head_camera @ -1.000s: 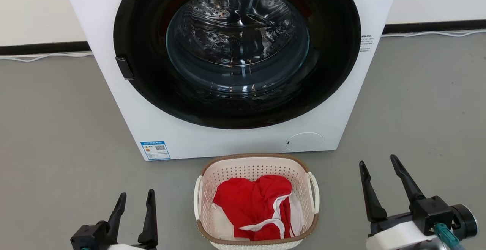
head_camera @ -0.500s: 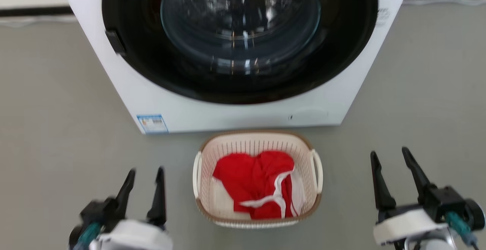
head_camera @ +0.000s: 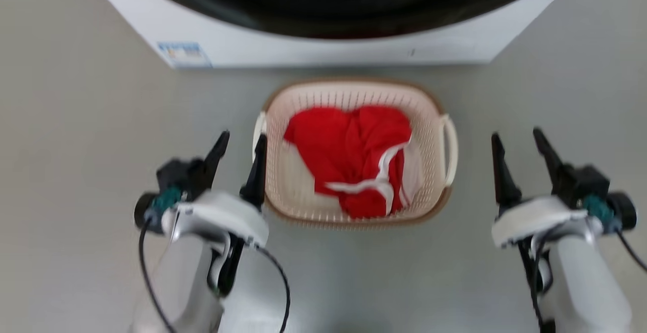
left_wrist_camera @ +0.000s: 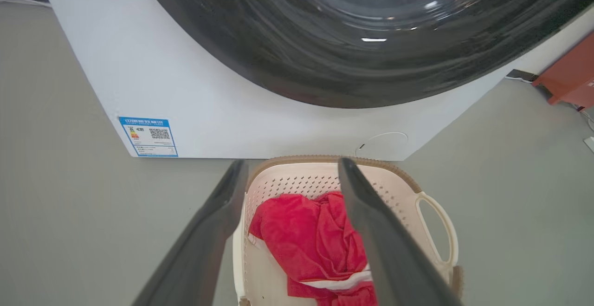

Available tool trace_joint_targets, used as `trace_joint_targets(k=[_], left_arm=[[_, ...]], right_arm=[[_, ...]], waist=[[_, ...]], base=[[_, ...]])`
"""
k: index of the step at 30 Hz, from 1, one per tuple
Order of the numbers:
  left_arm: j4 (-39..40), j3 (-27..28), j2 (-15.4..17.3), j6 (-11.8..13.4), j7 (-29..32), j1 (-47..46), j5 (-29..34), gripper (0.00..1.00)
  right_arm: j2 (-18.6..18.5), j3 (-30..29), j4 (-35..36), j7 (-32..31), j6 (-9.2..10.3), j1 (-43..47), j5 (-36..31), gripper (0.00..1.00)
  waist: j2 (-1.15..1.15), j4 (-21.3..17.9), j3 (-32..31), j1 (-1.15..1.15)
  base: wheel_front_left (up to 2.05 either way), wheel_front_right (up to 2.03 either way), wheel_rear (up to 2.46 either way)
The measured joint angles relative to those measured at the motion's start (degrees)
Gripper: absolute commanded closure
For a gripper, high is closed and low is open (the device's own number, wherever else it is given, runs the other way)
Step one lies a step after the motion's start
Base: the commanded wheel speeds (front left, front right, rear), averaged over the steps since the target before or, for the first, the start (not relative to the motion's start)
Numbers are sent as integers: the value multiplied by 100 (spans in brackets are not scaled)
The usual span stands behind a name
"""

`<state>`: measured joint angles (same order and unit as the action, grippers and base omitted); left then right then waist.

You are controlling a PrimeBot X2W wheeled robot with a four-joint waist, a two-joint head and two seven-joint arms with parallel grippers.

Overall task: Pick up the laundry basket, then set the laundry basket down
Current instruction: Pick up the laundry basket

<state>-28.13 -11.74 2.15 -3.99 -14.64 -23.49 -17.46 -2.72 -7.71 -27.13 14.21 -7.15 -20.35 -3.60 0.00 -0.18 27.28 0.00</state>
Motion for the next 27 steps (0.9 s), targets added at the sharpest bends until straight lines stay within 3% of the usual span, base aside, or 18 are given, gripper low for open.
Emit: trace_joint_targets(k=[7,16,27], left_arm=[[-884,-397,-21,199,0,-1016,-364,0],[-1407,-422,-34,305,-1,-1814,-365,0],[-1574,-364,-36,307,-1,-1990,-246,0]], right_arm=[[-29,-243,-626,0,0,-869,-245,0],[-44,-358,-848,0,0,-1361,-359,0],[-54,-375,-876,0,0,-1517,-396,0]], waist=[[0,113,990,0],[0,237,1962,0],[0,249,2384,0]], base=[[0,0,0],[0,0,0],[0,0,0]])
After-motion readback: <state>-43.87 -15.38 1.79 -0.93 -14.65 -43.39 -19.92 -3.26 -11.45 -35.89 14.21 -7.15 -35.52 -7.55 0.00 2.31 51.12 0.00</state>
